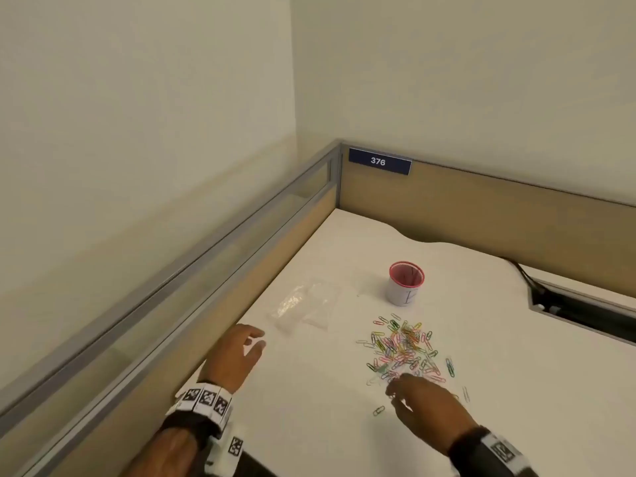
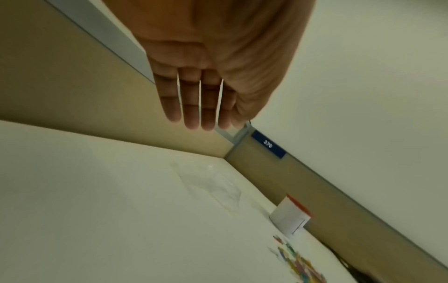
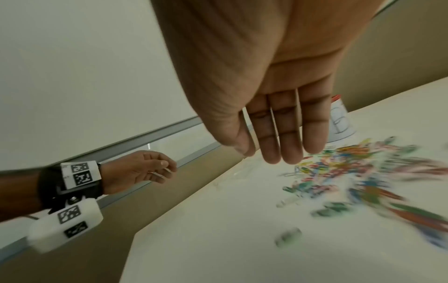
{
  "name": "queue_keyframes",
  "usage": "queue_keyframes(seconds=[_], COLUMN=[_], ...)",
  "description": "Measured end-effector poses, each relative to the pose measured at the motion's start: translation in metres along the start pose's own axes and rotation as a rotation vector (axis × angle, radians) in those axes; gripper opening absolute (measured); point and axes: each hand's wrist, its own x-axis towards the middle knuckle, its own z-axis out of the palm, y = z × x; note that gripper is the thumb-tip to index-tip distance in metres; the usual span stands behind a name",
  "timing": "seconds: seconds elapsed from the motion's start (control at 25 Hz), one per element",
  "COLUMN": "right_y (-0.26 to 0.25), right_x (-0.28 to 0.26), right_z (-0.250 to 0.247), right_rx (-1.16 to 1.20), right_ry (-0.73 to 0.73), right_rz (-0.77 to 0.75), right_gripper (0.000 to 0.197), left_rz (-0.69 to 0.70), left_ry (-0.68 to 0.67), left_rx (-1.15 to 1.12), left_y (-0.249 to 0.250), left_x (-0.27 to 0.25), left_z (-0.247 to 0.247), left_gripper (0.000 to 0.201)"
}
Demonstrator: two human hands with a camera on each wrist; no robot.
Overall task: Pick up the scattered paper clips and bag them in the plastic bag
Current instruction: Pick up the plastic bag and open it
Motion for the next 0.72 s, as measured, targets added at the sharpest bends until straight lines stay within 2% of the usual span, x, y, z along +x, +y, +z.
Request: queue_keyframes(seconds=[0.04, 0.12, 0.24, 0.36, 0.52, 0.6, 0.72], right_y=[-0.007, -0.024, -0.053, -0.068, -0.086, -0.090, -0.085], right_x=[0.029, 0.078, 0.137, 0.173, 0.201, 0.210, 0.220], right_z=[-0.001, 0.000, 0.011, 0.023, 0.028, 0.028, 0.030], right_rx=[0.003, 0.023, -0.016, -0.070, -0.065, -0.047, -0.034], right_ry=[0.006, 0.002, -0.067, -0.112, -0.179, -0.197, -0.212], right_rz=[0.005, 0.022, 0.031, 0.028, 0.034, 0.028, 0.020], right_gripper=[0.024, 0.025, 0.028, 0.031, 0.031, 0.031, 0.030], left_rz=[0.029, 0.024, -0.028, -0.032, -0.146, -0.159, -0.145], left_ry=[-0.051, -0.218, -0.332, -0.333, -0.293, -0.296, -0.313], left_rx=[0.030, 0.126, 0.154, 0.331, 0.443, 0.471, 0.478], left_y=[0.000, 0.003, 0.003, -0.010, -0.014, -0.015, -0.013], left_x=[0.023, 0.060, 0.105, 0.134, 0.155, 0.166, 0.178], left_z=[0.012, 0.034, 0.065, 0.078, 0.081, 0.080, 0.078], left_gripper=[0.018, 0.039, 0.053, 0.053, 0.068, 0.064, 0.030])
